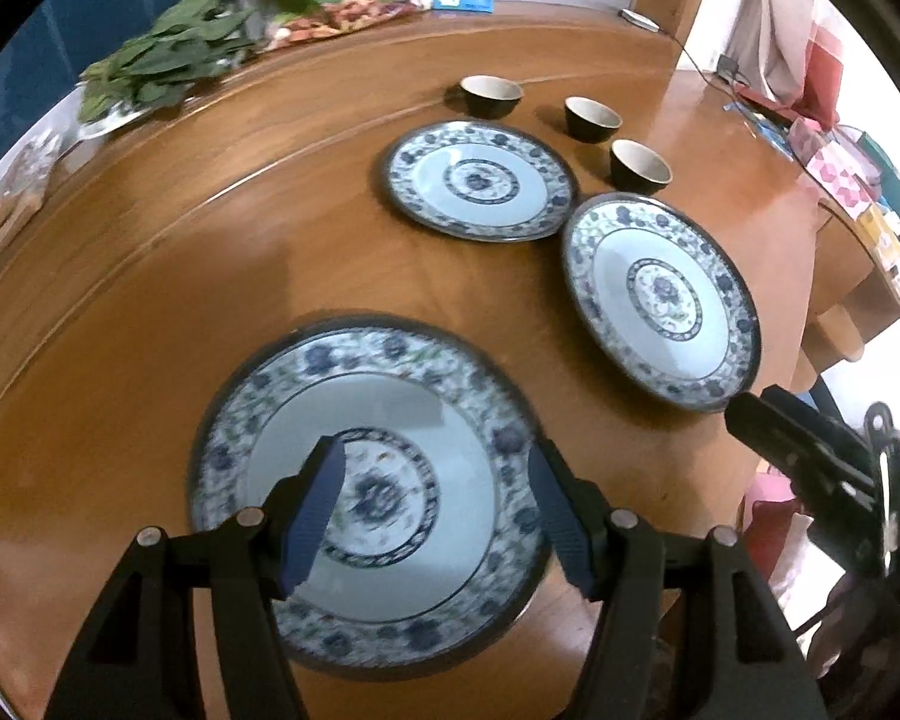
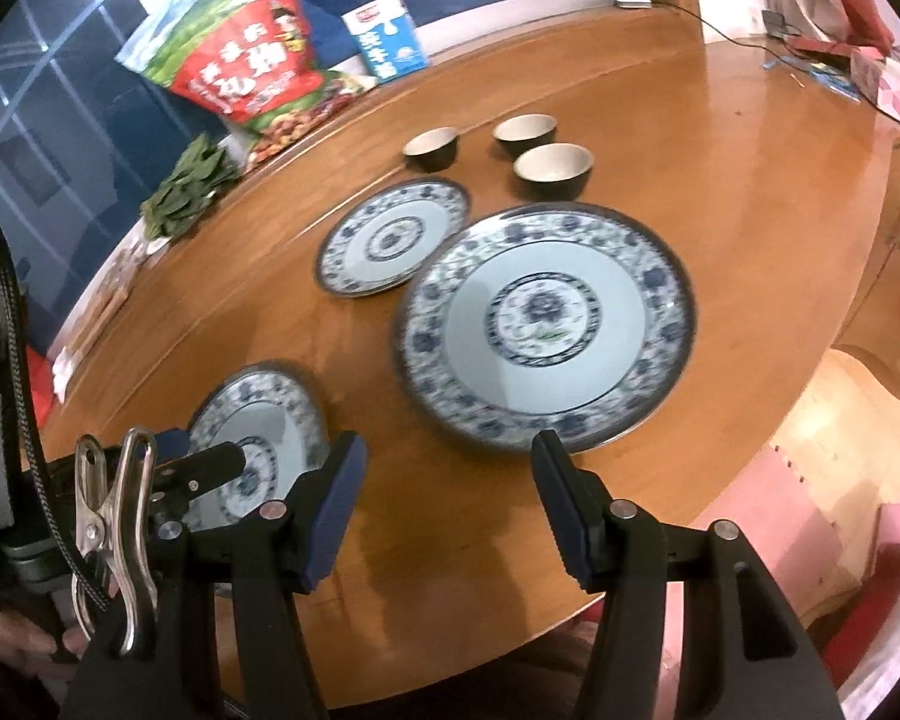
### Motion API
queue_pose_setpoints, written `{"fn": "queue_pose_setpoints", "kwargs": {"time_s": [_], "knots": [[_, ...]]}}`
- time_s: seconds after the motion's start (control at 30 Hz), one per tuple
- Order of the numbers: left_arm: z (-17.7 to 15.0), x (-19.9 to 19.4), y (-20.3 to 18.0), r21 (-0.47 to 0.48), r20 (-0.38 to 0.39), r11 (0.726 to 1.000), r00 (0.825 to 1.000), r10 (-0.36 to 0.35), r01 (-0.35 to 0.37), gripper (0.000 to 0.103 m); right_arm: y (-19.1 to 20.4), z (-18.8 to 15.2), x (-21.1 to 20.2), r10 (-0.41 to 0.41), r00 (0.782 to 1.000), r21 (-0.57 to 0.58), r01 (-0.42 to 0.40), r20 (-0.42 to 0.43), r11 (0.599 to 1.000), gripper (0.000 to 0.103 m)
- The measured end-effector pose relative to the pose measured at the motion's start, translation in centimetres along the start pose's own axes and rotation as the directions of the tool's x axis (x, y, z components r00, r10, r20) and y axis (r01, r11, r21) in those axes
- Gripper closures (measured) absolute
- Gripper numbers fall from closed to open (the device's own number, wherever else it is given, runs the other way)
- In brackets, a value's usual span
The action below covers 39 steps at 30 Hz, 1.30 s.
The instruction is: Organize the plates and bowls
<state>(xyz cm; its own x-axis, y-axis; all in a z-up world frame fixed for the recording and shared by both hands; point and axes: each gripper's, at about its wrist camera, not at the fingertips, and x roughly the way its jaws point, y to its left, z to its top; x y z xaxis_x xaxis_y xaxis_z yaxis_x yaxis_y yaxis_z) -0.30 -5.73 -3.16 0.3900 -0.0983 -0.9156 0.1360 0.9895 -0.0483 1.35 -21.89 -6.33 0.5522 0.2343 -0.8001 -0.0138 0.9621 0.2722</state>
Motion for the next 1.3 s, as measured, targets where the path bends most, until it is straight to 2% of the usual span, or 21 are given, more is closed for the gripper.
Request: {"fn": "queue_pose_setpoints", "kwargs": {"time_s": [0.73,1.3], "knots": [[5.3,5.1,-7.2,-0.020,-0.042,0.998,0.997,-0.058,0.057,0.036,-8.1,5.0,2.4,-0.072,0.997,0.005,0.072,-0.040,0.997,0.044],[6.6,7.6,-9.4,-0.067,-0.076,0.996,0.995,-0.061,0.056,0.036,-11.1,6.7,4.8,-0.076,0.993,-0.032,0.073,-0.093,0.997,0.044]]}}
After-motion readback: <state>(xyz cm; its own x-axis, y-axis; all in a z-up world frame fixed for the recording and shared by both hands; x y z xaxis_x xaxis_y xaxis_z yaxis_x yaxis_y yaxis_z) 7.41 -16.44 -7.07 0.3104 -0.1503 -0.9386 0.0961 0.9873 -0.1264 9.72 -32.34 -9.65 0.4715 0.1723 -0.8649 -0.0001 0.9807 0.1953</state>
